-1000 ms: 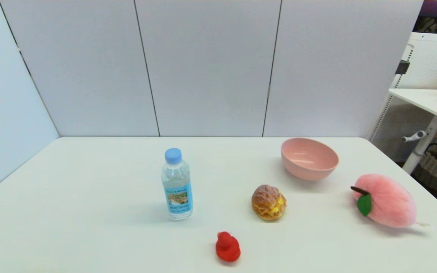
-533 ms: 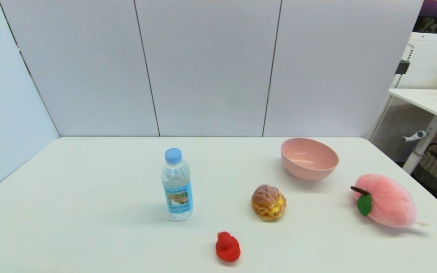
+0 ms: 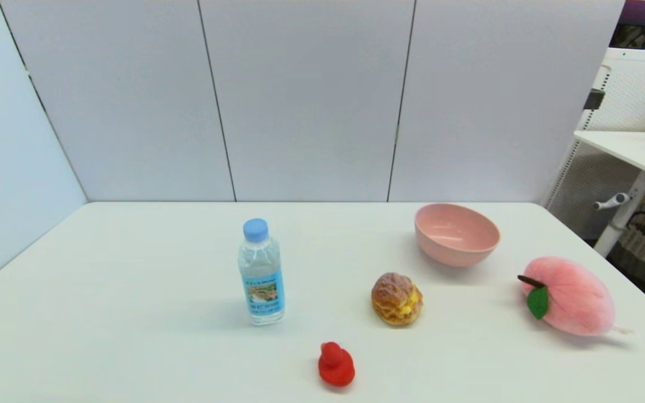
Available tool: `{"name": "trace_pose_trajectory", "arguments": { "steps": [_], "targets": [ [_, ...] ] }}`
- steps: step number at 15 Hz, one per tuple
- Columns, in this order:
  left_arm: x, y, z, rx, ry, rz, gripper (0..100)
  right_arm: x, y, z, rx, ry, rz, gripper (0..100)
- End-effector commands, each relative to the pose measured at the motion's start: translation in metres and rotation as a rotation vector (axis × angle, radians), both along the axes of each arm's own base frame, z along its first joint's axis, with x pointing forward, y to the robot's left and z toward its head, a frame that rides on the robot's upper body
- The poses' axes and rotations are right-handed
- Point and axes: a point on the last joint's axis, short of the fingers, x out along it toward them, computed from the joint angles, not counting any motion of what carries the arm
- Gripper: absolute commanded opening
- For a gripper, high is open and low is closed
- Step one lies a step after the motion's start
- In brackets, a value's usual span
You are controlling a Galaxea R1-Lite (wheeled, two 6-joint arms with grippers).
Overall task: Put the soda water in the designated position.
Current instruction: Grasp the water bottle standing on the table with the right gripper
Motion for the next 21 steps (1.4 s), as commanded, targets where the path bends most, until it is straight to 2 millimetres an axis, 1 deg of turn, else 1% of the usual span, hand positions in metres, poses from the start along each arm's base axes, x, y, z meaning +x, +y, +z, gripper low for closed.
{"name": "trace_pose_trajectory", "arguments": {
  "steps": [1,2,3,4,6,8,9,11,13,16,19,21],
  "targets": [
    [0.0,0.0,0.0,0.002,0.0,-0.001,100,0.08,0.011,0.062,-0.021,0.071,0.083,100],
    [0.0,0.0,0.0,0.002,0.0,-0.001,100,0.094,0.016,0.07,-0.023,0.076,0.114,100],
    [0.0,0.0,0.0,0.0,0.001,-0.001,100,0.111,0.025,0.075,-0.029,0.102,0.152,100],
    [0.0,0.0,0.0,0.0,0.001,-0.001,100,0.124,0.032,0.078,-0.033,0.115,0.183,100],
    [0.0,0.0,0.0,0.0,0.001,-0.001,100,0.146,0.045,0.076,-0.04,0.149,0.223,100],
    [0.0,0.0,0.0,0.0,0.001,-0.001,100,0.165,0.054,0.071,-0.055,0.193,0.254,100],
    [0.0,0.0,0.0,0.002,0.0,-0.001,100,0.178,0.063,0.067,-0.063,0.215,0.277,100],
    [0.0,0.0,0.0,0.0,0.001,-0.001,100,0.192,0.071,0.064,-0.07,0.243,0.331,100],
    [0.0,0.0,0.0,0.0,0.001,-0.001,100,0.203,0.082,0.062,-0.084,0.246,0.473,100],
    [0.0,0.0,0.0,0.0,0.001,-0.001,100,0.215,0.09,0.056,-0.139,0.243,0.664,100],
    [0.0,0.0,0.0,0.0,0.001,-0.001,100,0.231,0.103,0.041,-0.206,0.247,0.866,100],
    [0.0,0.0,0.0,0.0,0.001,-0.001,100,0.244,0.111,0.024,-0.242,0.253,1.03,100]
  ]
}}
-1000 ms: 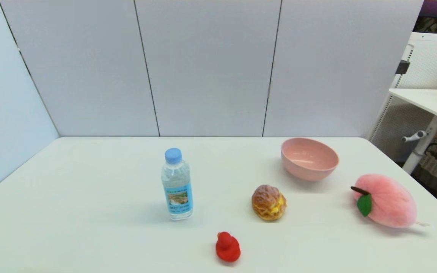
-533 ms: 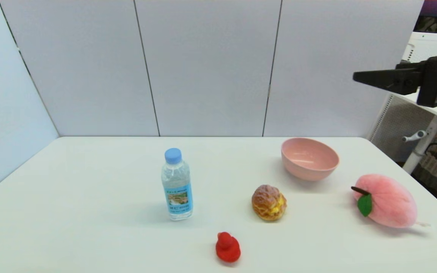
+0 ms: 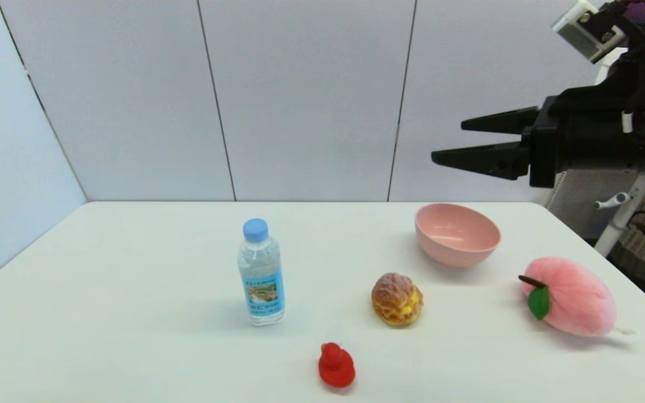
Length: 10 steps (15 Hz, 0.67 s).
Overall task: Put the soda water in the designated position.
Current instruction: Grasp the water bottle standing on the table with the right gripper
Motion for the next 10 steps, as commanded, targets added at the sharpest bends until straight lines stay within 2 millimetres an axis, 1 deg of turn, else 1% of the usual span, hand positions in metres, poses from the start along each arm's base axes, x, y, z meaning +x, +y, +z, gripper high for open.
{"name": "trace_pose_trajectory", "arguments": {
  "steps": [1,4,6,9,10],
  "targets": [
    [0.0,0.0,0.0,0.0,0.001,0.0,100,0.03,0.018,-0.035,-0.052,0.04,0.263,100],
    [0.0,0.0,0.0,0.001,0.0,0.0,100,0.046,0.035,-0.058,-0.08,0.08,0.317,100],
    [0.0,0.0,0.0,0.0,0.001,0.0,100,0.056,0.042,-0.072,-0.09,0.122,0.326,100],
    [0.0,0.0,0.0,0.0,0.001,0.0,100,0.068,0.052,-0.084,-0.095,0.155,0.336,100],
    [0.0,0.0,0.0,0.001,0.0,0.0,100,0.072,0.058,-0.087,-0.095,0.155,0.347,100]
  ]
}}
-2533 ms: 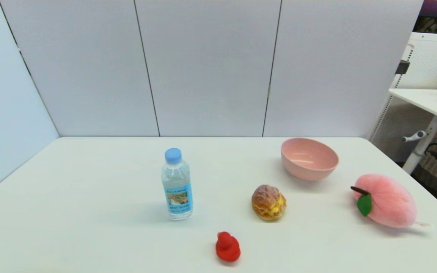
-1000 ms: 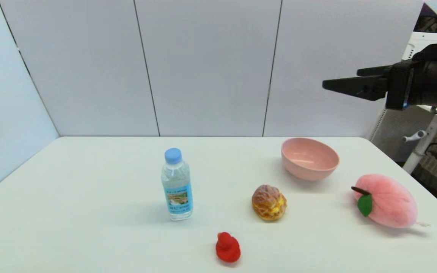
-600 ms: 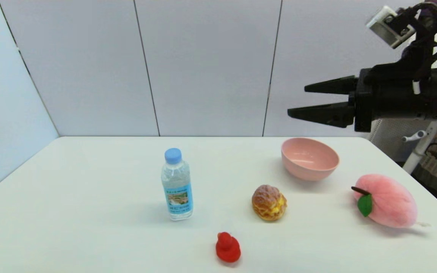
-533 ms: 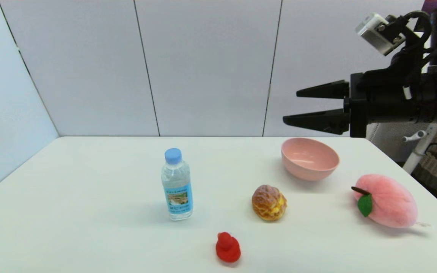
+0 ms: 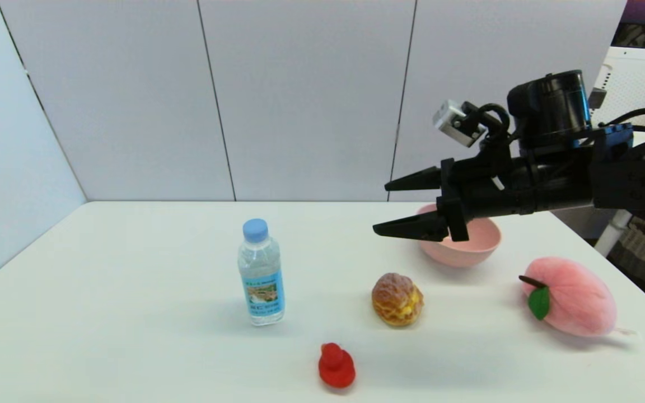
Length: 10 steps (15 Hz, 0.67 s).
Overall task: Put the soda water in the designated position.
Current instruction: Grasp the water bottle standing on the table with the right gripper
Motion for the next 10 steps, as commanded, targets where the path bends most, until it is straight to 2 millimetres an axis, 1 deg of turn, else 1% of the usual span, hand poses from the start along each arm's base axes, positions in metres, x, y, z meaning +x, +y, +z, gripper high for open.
{"name": "trace_pose_trajectory", "arguments": {
  "steps": [1,2,5,7,10],
  "targets": [
    [0.0,0.0,0.0,0.001,0.001,0.0,100,0.022,0.023,-0.023,0.001,0.03,0.034,100],
    [0.0,0.0,0.0,0.0,0.001,0.0,100,0.026,0.033,-0.03,0.014,0.028,0.053,100],
    [0.0,0.0,0.0,0.0,0.001,0.0,100,0.03,0.058,-0.044,0.044,0.015,0.138,100],
    [0.0,0.0,0.0,0.0,0.001,0.0,100,0.026,0.072,-0.05,0.044,0.012,0.174,100],
    [0.0,0.0,0.0,0.0,0.001,0.0,100,0.015,0.093,-0.053,0.048,0.005,0.235,100]
  ]
}}
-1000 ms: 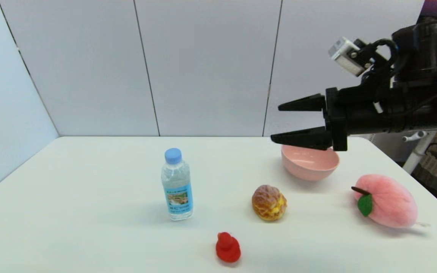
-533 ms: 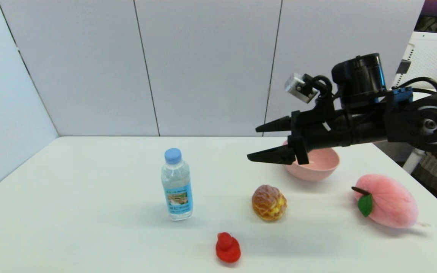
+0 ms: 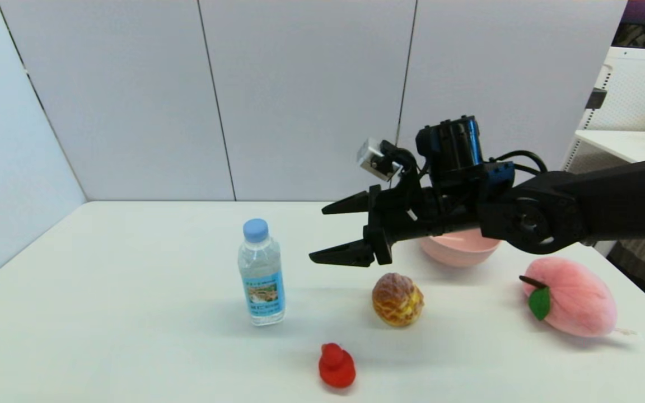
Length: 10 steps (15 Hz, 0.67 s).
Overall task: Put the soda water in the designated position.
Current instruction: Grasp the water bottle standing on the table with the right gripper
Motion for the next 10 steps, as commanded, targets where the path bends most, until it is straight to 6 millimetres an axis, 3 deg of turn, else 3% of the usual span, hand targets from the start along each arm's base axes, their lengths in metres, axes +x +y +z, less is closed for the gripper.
{"name": "trace_pose_trajectory", "arguments": {
  "steps": [1,4,10],
  "targets": [
    [0.0,0.0,0.0,-0.001,0.001,0.0,100,-0.011,0.029,-0.012,-0.001,0.004,0.084,100],
    [0.0,0.0,0.0,-0.001,0.001,0.0,100,-0.01,0.048,-0.027,0.01,-0.015,0.118,100],
    [0.0,0.0,0.0,-0.001,0.001,0.0,100,0.003,0.065,-0.043,0.002,-0.001,0.123,100]
  ]
}}
